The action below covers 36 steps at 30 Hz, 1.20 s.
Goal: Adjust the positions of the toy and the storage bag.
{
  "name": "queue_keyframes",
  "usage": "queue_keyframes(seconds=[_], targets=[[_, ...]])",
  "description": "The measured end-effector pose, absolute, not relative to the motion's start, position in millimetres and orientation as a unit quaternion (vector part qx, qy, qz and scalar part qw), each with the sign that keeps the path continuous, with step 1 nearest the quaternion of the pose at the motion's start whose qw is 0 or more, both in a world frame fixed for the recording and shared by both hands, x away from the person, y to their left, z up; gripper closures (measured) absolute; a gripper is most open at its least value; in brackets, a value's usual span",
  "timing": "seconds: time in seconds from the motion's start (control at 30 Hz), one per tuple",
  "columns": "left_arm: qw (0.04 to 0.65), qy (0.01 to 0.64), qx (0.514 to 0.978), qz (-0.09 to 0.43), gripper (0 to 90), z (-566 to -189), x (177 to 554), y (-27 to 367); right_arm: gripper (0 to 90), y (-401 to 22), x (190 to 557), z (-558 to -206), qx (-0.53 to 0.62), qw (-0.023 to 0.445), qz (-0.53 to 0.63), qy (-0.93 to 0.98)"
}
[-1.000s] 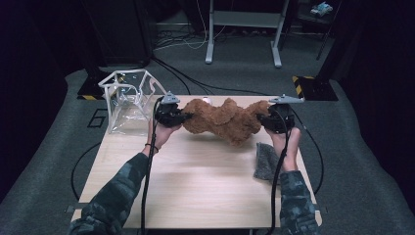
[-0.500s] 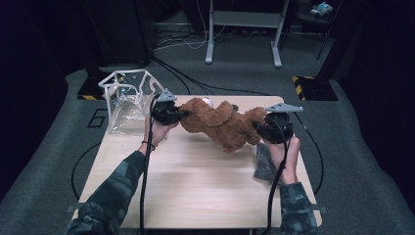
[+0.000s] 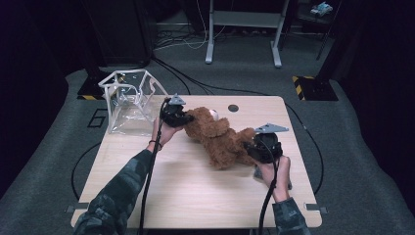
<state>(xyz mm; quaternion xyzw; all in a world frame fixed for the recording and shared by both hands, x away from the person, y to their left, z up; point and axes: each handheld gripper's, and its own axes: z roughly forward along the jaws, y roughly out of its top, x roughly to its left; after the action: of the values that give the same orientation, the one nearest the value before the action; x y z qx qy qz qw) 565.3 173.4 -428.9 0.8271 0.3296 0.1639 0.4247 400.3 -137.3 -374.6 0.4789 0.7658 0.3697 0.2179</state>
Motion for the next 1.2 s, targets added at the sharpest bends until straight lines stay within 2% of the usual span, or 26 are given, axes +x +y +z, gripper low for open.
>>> queue_keyframes(seconds=[0.17,0.2,0.23,0.3,0.47,0.67,0.83,1.0,1.2], targets=[[0.406,0.34,0.834,0.154,70.2,-443.3,568.0,175.1,67.5,-141.7,406.7,-398.8,0.486,0.194,0.371,0.768],[0.407,0.345,0.832,0.151,65.7,-444.0,567.7,176.8,63.5,-145.5,407.8,-402.8,0.487,0.187,0.383,0.763],[0.413,0.35,0.828,0.148,65.7,-444.0,567.6,178.7,63.5,-145.5,407.8,-402.8,0.487,0.187,0.383,0.763],[0.414,0.358,0.824,0.144,58.8,-441.1,566.2,182.1,60.3,-148.9,408.4,-403.3,0.491,0.183,0.385,0.76],[0.426,0.367,0.814,0.146,39.4,-426.7,555.6,186.9,42.9,-160.4,403.9,-399.1,0.495,0.174,0.409,0.746],[0.443,0.372,0.8,0.16,28.7,-407.5,544.8,180.8,27.7,-184.6,396.9,-390.0,0.51,0.188,0.435,0.718],[0.428,0.383,0.802,0.162,26.4,-408.3,547.6,169.0,23.9,-202.5,405.6,-392.2,0.536,0.203,0.426,0.7],[0.403,0.394,0.813,0.143,25.4,-428.9,552.8,167.2,23.2,-203.9,425.4,-413.2,0.555,0.189,0.396,0.706],[0.409,0.401,0.809,0.132,25.1,-440.3,550.1,179.5,23.2,-194.0,440.3,-437.4,0.559,0.17,0.37,0.723]])
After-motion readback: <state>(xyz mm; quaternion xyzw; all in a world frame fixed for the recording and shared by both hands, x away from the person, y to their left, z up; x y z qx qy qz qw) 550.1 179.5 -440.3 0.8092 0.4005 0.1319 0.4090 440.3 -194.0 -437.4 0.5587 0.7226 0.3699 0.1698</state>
